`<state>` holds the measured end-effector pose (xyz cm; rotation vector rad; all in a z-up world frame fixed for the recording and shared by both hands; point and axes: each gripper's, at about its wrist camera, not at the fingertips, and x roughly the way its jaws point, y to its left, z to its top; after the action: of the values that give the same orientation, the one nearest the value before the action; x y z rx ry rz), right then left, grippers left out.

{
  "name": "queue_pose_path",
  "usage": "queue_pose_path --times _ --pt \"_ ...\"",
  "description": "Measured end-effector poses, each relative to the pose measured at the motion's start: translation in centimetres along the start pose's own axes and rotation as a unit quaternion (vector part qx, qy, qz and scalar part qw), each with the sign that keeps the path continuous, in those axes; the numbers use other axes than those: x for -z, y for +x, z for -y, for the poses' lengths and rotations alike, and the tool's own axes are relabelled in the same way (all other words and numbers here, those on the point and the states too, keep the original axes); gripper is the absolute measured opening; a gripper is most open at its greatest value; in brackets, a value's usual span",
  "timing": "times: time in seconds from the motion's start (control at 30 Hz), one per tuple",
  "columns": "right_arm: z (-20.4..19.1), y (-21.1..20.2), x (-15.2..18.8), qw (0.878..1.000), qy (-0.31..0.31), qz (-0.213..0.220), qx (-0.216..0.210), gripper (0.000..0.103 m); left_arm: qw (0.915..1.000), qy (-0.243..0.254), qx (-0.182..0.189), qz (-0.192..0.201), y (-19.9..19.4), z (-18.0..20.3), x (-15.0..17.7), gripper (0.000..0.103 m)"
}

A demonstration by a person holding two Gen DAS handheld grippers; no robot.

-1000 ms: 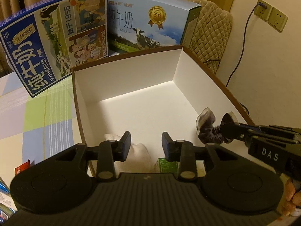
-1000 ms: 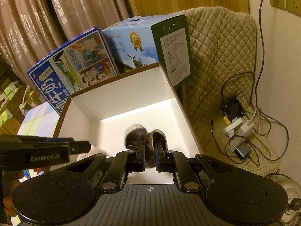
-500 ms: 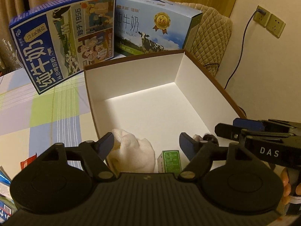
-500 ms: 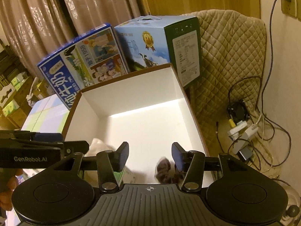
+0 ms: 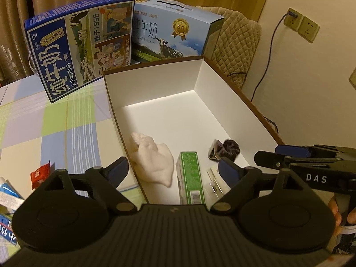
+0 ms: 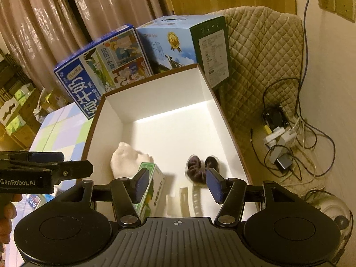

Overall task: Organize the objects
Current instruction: 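Withdraw both tools from the box toward the remaining items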

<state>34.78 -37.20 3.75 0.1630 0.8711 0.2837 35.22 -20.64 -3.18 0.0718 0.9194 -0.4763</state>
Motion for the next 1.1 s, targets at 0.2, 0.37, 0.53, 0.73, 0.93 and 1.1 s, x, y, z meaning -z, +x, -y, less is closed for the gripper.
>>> queue_pose_path --times 0.2,0.37,0.53,0.73,0.93,1.1 --pt "-0.4 -1.5 1.1 1.000 0.004 0.003 0.003 0.055 1.0000 0.002 0.007 0.006 -2.0 0.6 1.3 0.088" --pt "-0.9 -2.7 2.1 1.000 0.003 0.004 0.005 0.056 0.9999 0.005 0.006 0.008 -3.3 1.1 2.4 0.089" --pt "-1.4 -3.8 3.2 1.000 0.004 0.003 0.006 0.056 0.9999 0.007 0.003 0.011 -4.5 1.4 3.5 0.093" --pt "-2.2 -4.7 4.5 1.000 0.008 -0.003 0.003 0.056 0.9999 0.009 -0.002 0.010 -5.8 1.3 5.0 0.095" --pt "-3.5 -5.2 5.9 1.000 0.009 -0.009 0.001 0.056 0.9999 0.008 -0.009 0.007 -7.0 0.5 6.4 0.097" --pt "-4.9 -4.9 7.1 1.000 0.010 -0.020 0.001 0.056 0.9998 0.003 -0.018 0.001 -7.9 -0.8 7.5 0.099"
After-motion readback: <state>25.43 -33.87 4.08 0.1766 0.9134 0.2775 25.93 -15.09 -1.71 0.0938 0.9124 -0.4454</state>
